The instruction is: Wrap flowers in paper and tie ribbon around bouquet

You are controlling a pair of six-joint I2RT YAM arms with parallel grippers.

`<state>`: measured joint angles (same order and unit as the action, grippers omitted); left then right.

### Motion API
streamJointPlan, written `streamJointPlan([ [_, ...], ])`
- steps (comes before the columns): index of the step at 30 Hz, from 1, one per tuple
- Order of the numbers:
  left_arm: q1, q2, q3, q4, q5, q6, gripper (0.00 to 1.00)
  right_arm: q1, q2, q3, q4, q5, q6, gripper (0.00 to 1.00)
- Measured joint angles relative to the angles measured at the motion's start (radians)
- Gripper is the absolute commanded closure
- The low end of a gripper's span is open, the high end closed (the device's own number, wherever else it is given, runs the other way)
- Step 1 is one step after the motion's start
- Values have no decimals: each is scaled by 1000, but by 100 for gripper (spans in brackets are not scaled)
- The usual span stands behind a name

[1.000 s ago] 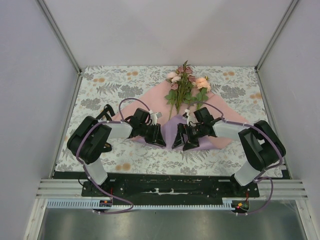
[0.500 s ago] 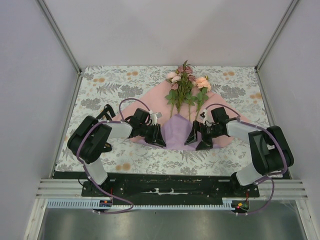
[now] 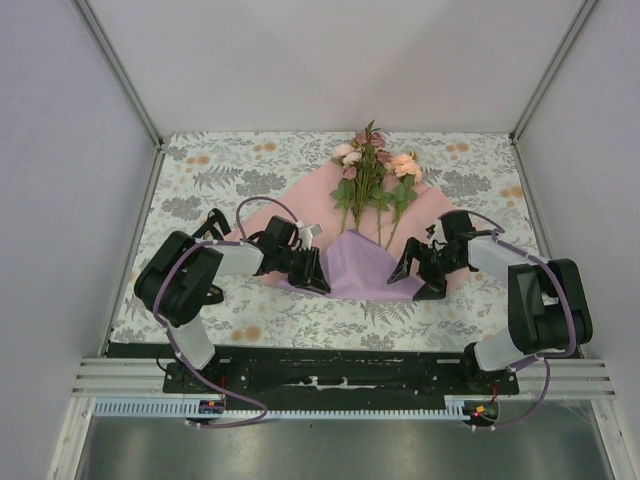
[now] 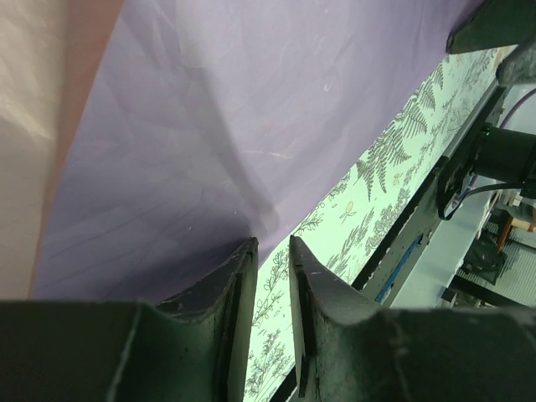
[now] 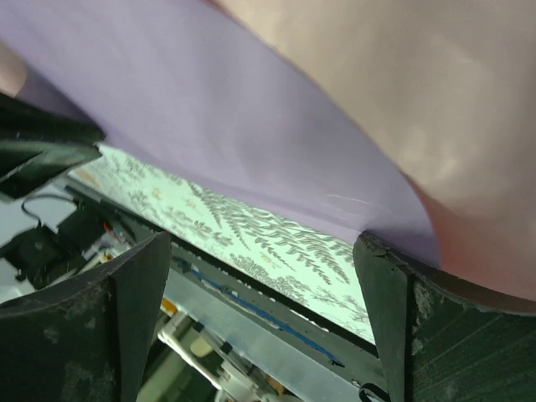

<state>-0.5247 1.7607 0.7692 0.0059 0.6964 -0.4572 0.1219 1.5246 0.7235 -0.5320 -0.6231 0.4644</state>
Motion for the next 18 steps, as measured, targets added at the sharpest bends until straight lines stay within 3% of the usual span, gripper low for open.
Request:
streamJointPlan([
  [18, 15, 0, -3, -9, 9, 1, 68, -50, -27, 76, -201, 455, 24, 2],
])
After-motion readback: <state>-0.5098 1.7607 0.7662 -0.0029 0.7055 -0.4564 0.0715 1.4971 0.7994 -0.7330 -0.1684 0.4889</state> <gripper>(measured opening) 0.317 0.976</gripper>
